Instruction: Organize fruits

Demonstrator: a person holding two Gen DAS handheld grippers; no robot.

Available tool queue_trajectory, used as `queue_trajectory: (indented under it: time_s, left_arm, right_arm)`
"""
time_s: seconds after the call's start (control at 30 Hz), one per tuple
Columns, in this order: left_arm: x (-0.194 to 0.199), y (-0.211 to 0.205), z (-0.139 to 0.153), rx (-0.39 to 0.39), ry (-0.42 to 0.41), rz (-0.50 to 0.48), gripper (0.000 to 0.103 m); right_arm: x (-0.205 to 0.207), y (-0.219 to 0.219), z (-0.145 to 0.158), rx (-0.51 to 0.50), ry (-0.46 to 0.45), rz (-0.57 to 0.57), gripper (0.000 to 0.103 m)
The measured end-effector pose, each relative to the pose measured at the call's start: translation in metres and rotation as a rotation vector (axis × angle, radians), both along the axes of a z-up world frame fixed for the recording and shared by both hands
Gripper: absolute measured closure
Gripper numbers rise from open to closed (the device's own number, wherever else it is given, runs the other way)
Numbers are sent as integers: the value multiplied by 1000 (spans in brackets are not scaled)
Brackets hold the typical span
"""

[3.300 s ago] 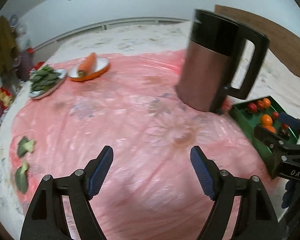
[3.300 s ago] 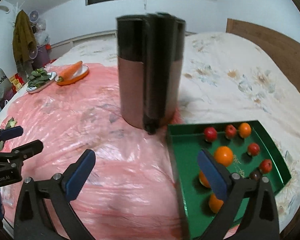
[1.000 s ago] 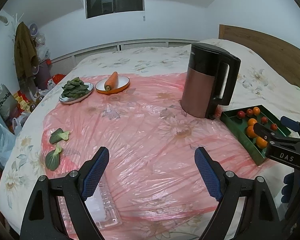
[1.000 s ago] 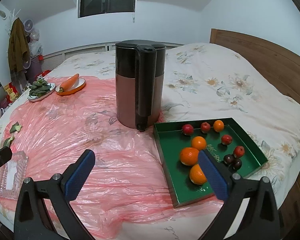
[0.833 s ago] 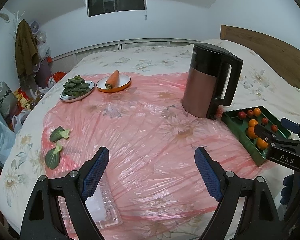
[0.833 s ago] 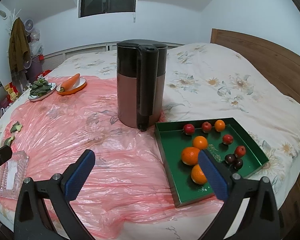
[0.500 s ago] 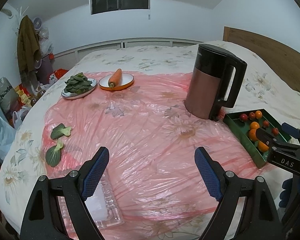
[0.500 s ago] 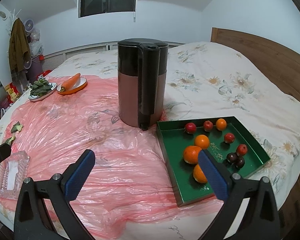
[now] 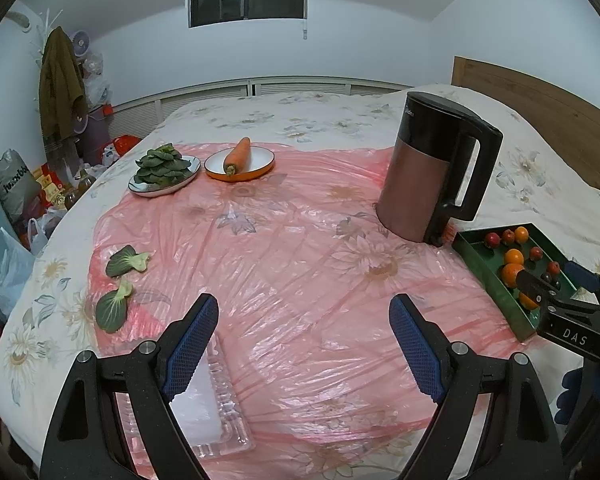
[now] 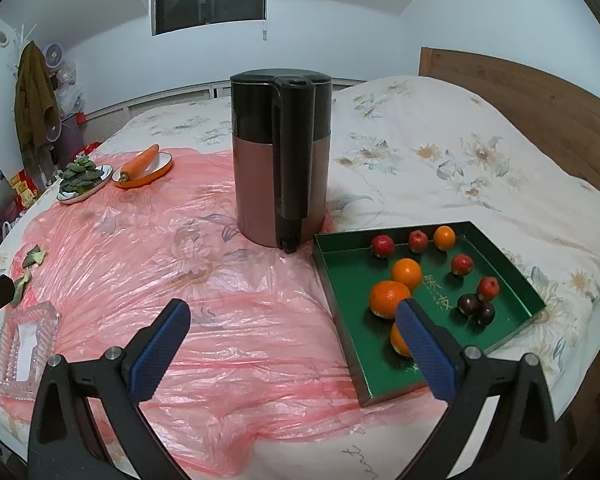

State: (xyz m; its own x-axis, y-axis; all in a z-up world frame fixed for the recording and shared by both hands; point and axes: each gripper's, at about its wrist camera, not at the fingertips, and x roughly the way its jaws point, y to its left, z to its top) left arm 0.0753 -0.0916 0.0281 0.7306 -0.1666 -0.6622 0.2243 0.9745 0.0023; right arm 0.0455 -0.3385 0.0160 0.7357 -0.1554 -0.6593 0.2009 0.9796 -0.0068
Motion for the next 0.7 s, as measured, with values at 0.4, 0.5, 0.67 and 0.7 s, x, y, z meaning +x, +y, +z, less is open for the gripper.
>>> queue_trajectory:
  time_s: [0.4, 0.5, 0.67, 0.7]
  left_arm:
    - [0, 4, 1, 1, -3, 7, 19]
    - [0, 3, 0, 1, -3, 7, 19]
    - [0, 5, 0, 6, -3, 8, 19]
    - [0, 4, 0, 7, -3, 8, 19]
  right_arm:
    - [0, -1, -5, 15, 9, -7, 0]
    - [-1, -2, -7, 20, 11, -11, 0]
    - [-1, -4, -7, 22, 14, -16, 0]
    - [-1, -4, -7, 22, 14, -16, 0]
